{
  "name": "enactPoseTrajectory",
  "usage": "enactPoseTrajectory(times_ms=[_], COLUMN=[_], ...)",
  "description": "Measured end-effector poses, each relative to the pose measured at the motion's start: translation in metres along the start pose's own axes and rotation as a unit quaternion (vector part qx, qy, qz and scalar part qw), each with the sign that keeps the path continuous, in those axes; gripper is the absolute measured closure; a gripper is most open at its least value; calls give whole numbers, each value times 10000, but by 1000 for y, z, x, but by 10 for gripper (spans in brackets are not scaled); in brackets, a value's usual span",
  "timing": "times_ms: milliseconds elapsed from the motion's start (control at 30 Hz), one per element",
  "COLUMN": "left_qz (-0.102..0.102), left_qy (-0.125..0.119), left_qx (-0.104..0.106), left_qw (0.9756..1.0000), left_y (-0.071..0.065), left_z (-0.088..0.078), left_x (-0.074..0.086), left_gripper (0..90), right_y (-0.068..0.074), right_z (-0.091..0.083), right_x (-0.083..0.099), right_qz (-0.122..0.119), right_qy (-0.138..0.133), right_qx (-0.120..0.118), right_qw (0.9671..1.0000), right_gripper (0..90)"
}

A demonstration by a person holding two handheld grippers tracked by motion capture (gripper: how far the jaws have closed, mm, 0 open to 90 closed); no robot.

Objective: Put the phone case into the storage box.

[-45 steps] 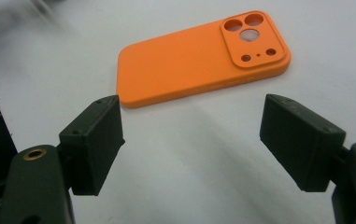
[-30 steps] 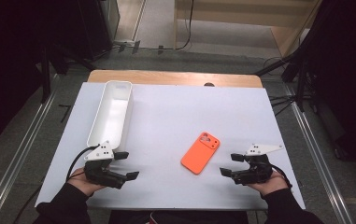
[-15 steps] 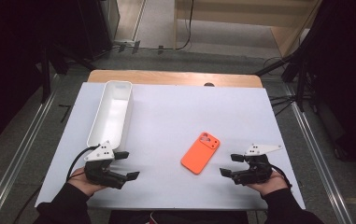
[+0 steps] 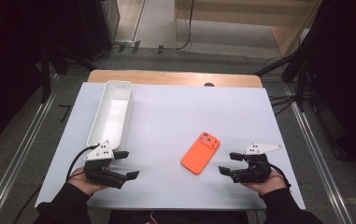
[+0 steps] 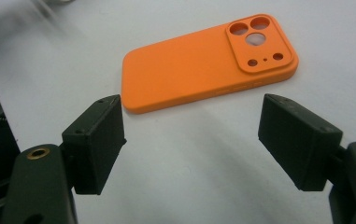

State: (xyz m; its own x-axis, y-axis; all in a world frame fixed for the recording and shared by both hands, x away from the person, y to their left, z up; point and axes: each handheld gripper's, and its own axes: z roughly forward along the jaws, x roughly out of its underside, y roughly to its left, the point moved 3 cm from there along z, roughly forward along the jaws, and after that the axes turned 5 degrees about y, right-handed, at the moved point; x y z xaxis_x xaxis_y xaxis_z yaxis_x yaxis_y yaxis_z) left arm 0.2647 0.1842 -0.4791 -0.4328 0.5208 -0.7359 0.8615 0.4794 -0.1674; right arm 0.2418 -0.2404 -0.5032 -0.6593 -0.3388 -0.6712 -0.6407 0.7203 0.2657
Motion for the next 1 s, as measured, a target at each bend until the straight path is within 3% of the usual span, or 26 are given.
enactPoseTrajectory(times_ms=[600,867,1000], left_qz=[-41,-55,-18], left_qy=[0,-9,21], left_qx=[9,-8,-14], left_qw=[10000,10000,10000], left_y=[0,1,1], left_z=[1,1,1], left_x=[0,0,0], left_gripper=[165,166,167], right_y=[6,4,1], right_z=[3,6,14], right_x=[-19,-24,-22], right_qz=[-49,40,145], right_qy=[-101,-2,255], right_qx=[58,112,110], right_qw=[9999,9999,9995], right_gripper=[317,477,619])
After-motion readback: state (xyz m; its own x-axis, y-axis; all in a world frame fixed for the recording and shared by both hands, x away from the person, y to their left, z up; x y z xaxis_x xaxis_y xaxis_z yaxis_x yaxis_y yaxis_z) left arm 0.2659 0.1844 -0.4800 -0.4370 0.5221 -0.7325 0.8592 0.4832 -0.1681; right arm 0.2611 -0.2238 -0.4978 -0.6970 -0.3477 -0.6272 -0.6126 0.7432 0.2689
